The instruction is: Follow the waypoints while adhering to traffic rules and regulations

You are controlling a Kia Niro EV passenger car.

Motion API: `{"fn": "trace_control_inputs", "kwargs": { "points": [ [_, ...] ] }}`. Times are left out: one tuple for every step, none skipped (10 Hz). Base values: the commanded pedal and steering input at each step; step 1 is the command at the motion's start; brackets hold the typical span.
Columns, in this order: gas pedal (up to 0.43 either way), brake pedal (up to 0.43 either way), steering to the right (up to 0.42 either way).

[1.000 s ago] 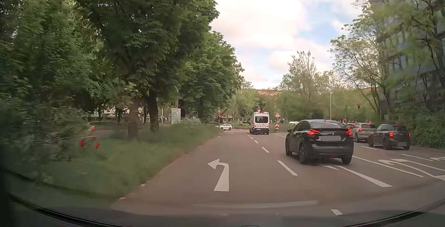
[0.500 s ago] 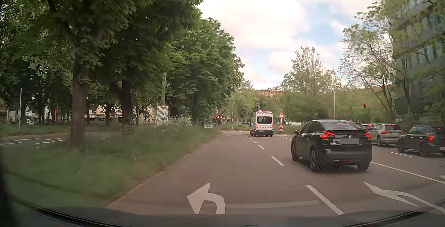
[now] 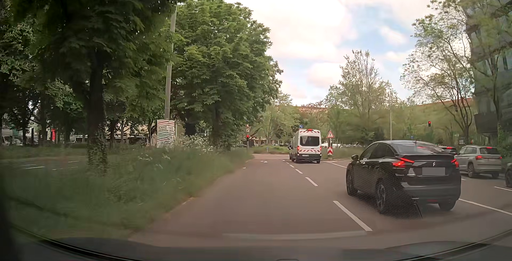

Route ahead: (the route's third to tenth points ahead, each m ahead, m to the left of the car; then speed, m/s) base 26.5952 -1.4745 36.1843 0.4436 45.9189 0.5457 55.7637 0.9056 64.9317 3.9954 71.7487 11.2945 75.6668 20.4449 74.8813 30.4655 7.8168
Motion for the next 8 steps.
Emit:
{"fn": "trace_control_inputs", "kwargs": {
  "points": [
    [0.000,0.000,-0.004],
    [0.000,0.000,-0.005],
    [0.000,0.000,-0.003],
    [0.000,0.000,-0.001],
    [0.000,0.000,-0.001],
    [0.000,0.000,-0.001],
    [0.000,0.012,-0.001],
    [0.000,0.049,-0.001]
  ]
}}
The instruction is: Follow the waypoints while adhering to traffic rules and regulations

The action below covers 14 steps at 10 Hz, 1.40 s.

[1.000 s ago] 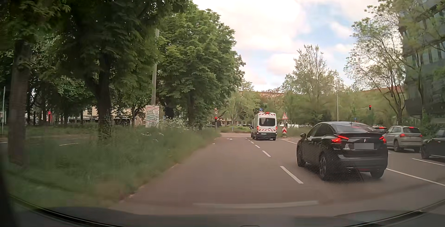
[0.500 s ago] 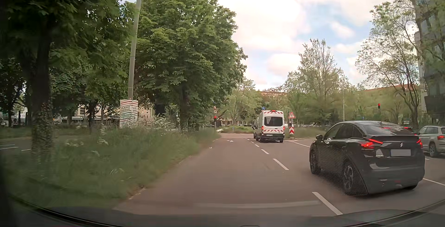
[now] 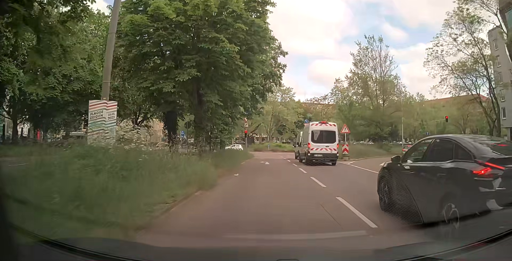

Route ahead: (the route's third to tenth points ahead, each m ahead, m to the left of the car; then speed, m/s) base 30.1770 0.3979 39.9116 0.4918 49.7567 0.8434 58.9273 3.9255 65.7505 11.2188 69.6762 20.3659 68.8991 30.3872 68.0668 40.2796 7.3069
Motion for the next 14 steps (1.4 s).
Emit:
{"fn": "trace_control_inputs", "kwargs": {
  "points": [
    [0.000,0.067,-0.001],
    [0.000,0.079,-0.001],
    [0.000,0.091,-0.001],
    [0.000,0.104,-0.001],
    [0.000,0.104,-0.001],
    [0.000,0.104,0.000],
    [0.000,0.110,0.000],
    [0.000,0.110,0.000],
    [0.000,0.104,0.000],
    [0.000,0.104,0.000],
    [0.000,0.110,0.000],
    [0.000,0.116,0.000],
    [0.000,0.116,0.000],
    [0.000,0.116,0.001]
  ]
}}
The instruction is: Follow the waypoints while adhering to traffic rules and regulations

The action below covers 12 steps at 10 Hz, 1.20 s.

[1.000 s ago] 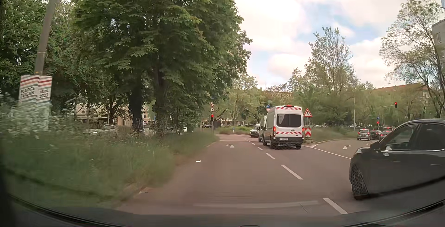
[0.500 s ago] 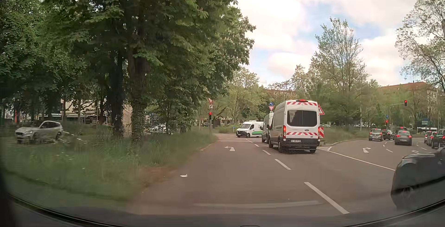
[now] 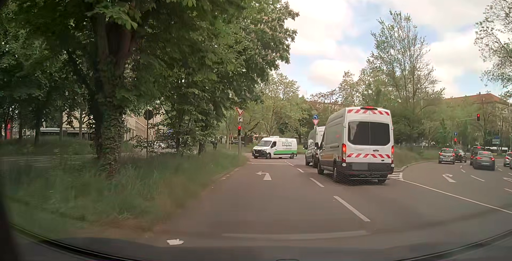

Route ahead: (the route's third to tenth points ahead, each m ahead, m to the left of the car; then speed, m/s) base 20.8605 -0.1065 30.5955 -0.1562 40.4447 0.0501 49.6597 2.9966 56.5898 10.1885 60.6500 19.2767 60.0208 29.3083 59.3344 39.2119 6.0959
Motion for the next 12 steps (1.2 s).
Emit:
{"fn": "trace_control_inputs", "kwargs": {
  "points": [
    [0.000,0.110,0.001],
    [0.000,0.110,0.001],
    [0.000,0.134,0.001],
    [0.000,0.140,0.001],
    [0.000,0.146,0.001],
    [0.000,0.146,0.001],
    [0.000,0.146,0.002],
    [0.000,0.146,0.002],
    [0.000,0.128,0.002],
    [0.000,0.122,0.004],
    [0.000,0.104,0.009],
    [0.000,0.091,0.011]
  ]
}}
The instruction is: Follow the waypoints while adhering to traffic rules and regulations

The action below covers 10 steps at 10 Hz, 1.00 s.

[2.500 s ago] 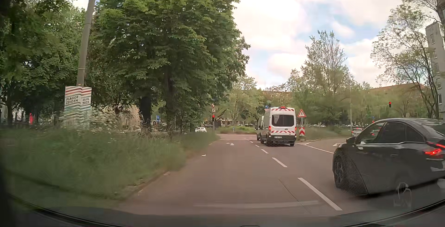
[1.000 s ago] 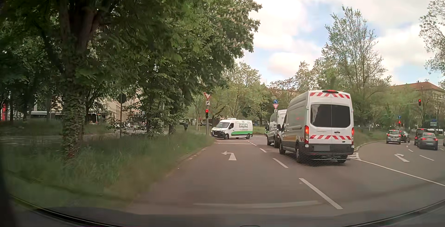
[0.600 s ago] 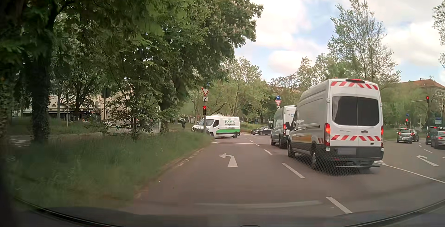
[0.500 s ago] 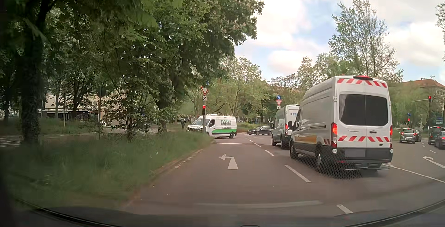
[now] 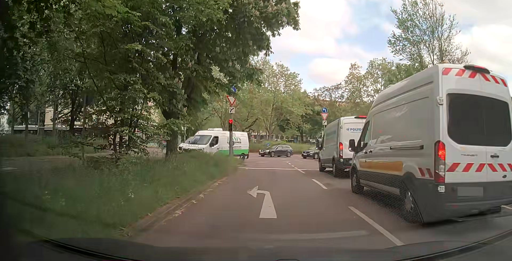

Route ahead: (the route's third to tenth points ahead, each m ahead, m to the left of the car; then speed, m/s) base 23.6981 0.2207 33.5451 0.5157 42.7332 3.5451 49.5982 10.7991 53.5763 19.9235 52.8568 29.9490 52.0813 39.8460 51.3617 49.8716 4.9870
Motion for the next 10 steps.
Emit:
{"fn": "trace_control_inputs", "kwargs": {
  "points": [
    [0.000,0.085,0.010],
    [0.000,0.085,0.009],
    [0.000,0.085,0.009],
    [0.000,0.085,0.009],
    [0.000,0.085,0.008],
    [0.000,0.085,0.008],
    [0.000,0.098,0.008],
    [0.000,0.098,0.008],
    [0.000,0.098,0.008],
    [0.000,0.091,0.007]
  ]
}}
